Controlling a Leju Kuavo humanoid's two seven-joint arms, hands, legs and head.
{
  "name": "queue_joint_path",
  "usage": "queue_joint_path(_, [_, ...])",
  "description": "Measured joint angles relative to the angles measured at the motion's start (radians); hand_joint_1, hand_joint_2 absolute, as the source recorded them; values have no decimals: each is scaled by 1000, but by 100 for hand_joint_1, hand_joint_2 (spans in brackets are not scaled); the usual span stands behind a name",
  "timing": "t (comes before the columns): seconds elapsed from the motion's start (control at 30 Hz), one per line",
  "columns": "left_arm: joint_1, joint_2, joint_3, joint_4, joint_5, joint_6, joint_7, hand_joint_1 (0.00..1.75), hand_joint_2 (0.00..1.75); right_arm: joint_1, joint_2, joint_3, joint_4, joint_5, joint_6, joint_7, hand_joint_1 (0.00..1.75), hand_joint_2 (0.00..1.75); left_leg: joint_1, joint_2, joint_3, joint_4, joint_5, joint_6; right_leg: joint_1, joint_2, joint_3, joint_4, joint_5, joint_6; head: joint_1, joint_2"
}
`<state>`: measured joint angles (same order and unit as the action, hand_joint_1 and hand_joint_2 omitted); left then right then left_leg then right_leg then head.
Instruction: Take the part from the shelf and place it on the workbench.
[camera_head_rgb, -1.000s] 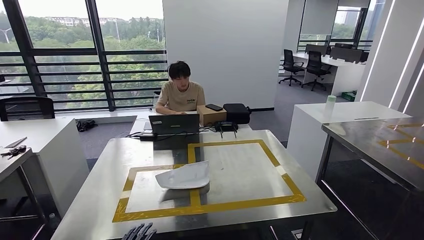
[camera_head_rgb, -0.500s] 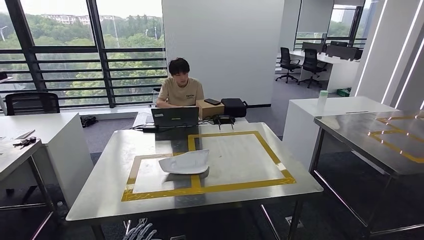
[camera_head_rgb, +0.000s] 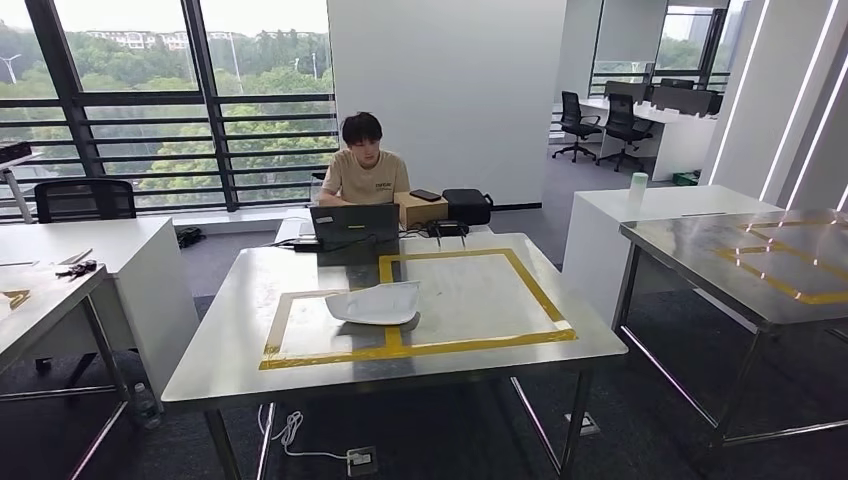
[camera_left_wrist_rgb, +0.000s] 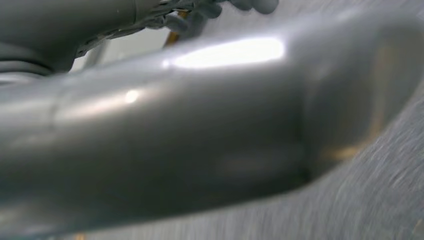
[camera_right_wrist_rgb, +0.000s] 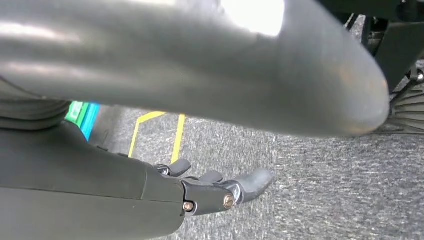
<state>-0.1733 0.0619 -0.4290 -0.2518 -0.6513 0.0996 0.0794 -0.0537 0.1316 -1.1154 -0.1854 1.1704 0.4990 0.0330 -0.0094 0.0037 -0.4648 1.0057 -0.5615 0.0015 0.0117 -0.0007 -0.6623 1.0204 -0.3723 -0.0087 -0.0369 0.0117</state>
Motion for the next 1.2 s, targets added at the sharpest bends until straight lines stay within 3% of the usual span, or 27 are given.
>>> queue_joint_path(0.07, [53, -8, 86, 29, 90, -41, 105, 0, 0, 2, -11, -6, 0, 0, 0, 19, 0, 0, -1, 7, -17, -1, 19, 19, -6, 0, -9, 13, -15, 12, 0, -1])
queue_joint_path(0.1, [73, -11, 124, 39, 125, -61, 162, 0, 0, 4, -15, -8, 0, 0, 1, 26, 0, 0, 0, 11, -30, -2, 32, 28, -8, 1, -20, 39, -52, 18, 0, -1])
queue_joint_path(0.13, [87, -15, 158, 46, 149, -77, 205, 0, 0, 5, -19, -9, 0, 0, 1, 31, 0, 0, 1, 12, -46, -2, 46, 34, -10, 1, -32, 84, -108, 23, 0, -1])
queue_joint_path(0.2, [106, -20, 216, 54, 170, -94, 245, 0, 0, 5, -26, -9, 0, 0, 2, 34, 0, 0, 0, 10, -79, 0, 74, 38, -13, 1, -53, 210, -213, 31, 1, -1])
queue_joint_path(0.23, [112, -24, 238, 58, 173, -99, 253, 0, 0, 3, -29, -10, 0, 0, 2, 33, 0, 0, 0, 9, -95, 1, 88, 37, -13, 1, -55, 265, -232, 33, 1, -1])
queue_joint_path(0.27, [117, -28, 256, 61, 175, -101, 257, 0, 0, 2, -33, -10, 0, 0, 2, 33, 0, 0, 0, 9, -113, 3, 102, 36, -13, 1, -44, 295, -223, 33, 1, -1])
queue_joint_path(0.3, [120, -31, 270, 64, 176, -104, 261, 0, 0, 1, -36, -10, 0, 0, 1, 33, 0, 0, 0, 10, -131, 5, 116, 33, -13, 1, -19, 292, -196, 32, 1, -1])
queue_joint_path(0.33, [123, -35, 282, 67, 176, -105, 263, 0, 0, 1, -39, -10, 0, 0, 1, 33, 0, 0, 1, 10, -151, 8, 130, 30, -13, 1, 27, 253, -169, 30, 1, -1])
queue_joint_path(0.37, [125, -37, 292, 68, 176, -107, 264, 0, 0, 0, -41, -10, 0, 0, 1, 33, 0, 0, 1, 9, -168, 11, 143, 27, -13, 2, 89, 182, -159, 28, 2, -1])
queue_joint_path(0.43, [128, -41, 308, 71, 176, -109, 266, 0, 0, -2, -43, -10, 0, -1, 1, 33, 0, 0, 1, 8, -187, 17, 164, 16, -9, 3, 201, 28, -186, 18, 3, 0])
queue_joint_path(0.47, [130, -42, 314, 72, 176, -109, 267, 0, 0, -3, -44, -10, 0, -1, 1, 33, 0, 0, 1, 8, -188, 17, 175, 10, -6, 4, 227, -15, -202, 12, 3, 0])
queue_joint_path(0.5, [131, -43, 319, 73, 176, -109, 267, 0, 0, -4, -44, -11, 0, -1, 1, 33, 0, 44, 2, 9, -188, 14, 185, 4, -3, 5, 231, -32, -205, 5, 3, 0])
queue_joint_path(0.57, [132, -44, 327, 75, 177, -109, 268, 0, 0, -4, -45, -11, 0, -1, 1, 33, 0, 131, 6, 6, -195, 16, 186, -9, -4, 0, 214, -29, -184, -11, 2, -1])
queue_joint_path(0.6, [134, -45, 331, 77, 178, -110, 270, 0, 0, -5, -45, -11, 0, 0, 1, 32, 0, 175, 7, 3, -204, 33, 158, -14, -5, -4, 204, -31, -170, -19, 1, -1])
queue_joint_path(0.7, [139, -52, 340, 79, 185, -112, 275, 0, 0, -5, -46, -11, 0, 7, 1, 29, 0, 175, 11, -1, -240, 190, 0, -27, -5, -9, 156, -31, -127, -32, -1, -1])
queue_joint_path(0.73, [139, -56, 342, 79, 185, -106, 272, 0, 0, -4, -47, -11, 0, 13, 1, 28, 0, 175, 12, -1, -245, 249, -27, -30, -5, -10, 136, -29, -112, -31, -1, -1])
queue_joint_path(0.77, [139, -61, 343, 79, 180, -96, 265, 0, 0, -5, -48, -11, 0, 19, 1, 26, 0, 175, 13, -1, -239, 288, -24, -32, -4, -12, 113, -27, -97, -30, -1, -1])
queue_joint_path(0.8, [139, -66, 343, 79, 172, -82, 254, 0, 0, -6, -49, -11, 0, 26, 1, 25, 0, 175, 14, -1, -220, 299, -2, -33, -4, -13, 89, -24, -81, -27, -1, -1])
queue_joint_path(0.87, [137, -78, 343, 78, 147, -41, 218, 0, 0, -10, -48, -9, 0, 40, 1, 23, 0, 175, 14, -1, -129, 223, 41, -30, -5, -14, 44, -15, -51, -21, -1, -1])
queue_joint_path(0.93, [130, -89, 343, 74, 127, 0, 174, 0, 0, -14, -44, -8, 0, 48, 1, 22, 0, 175, 11, -3, -4, 71, 10, -21, -3, -14, 20, -4, -28, -11, -1, 0])
queue_joint_path(0.97, [125, -95, 343, 72, 118, 14, 154, 0, 0, -16, -42, -8, 0, 49, 1, 21, 0, 175, 7, -3, 33, 17, -11, -14, -4, -14, 16, -1, -19, -5, -1, 0])
queue_joint_path(1.0, [118, -101, 342, 71, 109, 23, 137, 0, 0, -18, -39, -7, 0, 50, 1, 20, 0, 175, 3, -4, 50, -11, -22, -6, -5, -15, 14, 0, -9, 1, -1, 0])
queue_joint_path(1.03, [110, -108, 341, 72, 98, 27, 123, 0, 0, -20, -37, -7, 0, 49, 0, 22, 0, 175, 1, -3, 44, -12, -18, 4, -7, -15, 12, -2, 1, 8, 0, 0])
queue_joint_path(1.07, [101, -114, 338, 73, 88, 28, 114, 0, 0, -22, -35, -7, 0, 48, 0, 26, 0, 175, 0, 0, 35, -13, -7, 13, -11, -13, 6, 1, 1, 14, 0, 0])
queue_joint_path(1.1, [90, -119, 334, 73, 79, 28, 107, 0, 0, -23, -32, -7, 0, 47, 0, 32, 0, 175, 1, 3, 23, -12, 6, 22, -13, -10, -2, 14, -19, 21, 0, 0])
queue_joint_path(1.13, [79, -123, 330, 73, 73, 28, 102, 0, 0, -23, -29, -7, 0, 46, 3, 40, 0, 175, 2, 6, 8, -13, 20, 30, -15, -7, -14, 44, -59, 26, 1, 0])
queue_joint_path(1.2, [54, -132, 326, 71, 65, 27, 96, 0, 0, -24, -25, -7, 0, 45, 10, 52, 0, 175, 2, 7, -27, -11, 49, 38, -18, -4, -40, 155, -170, 34, 1, 0])
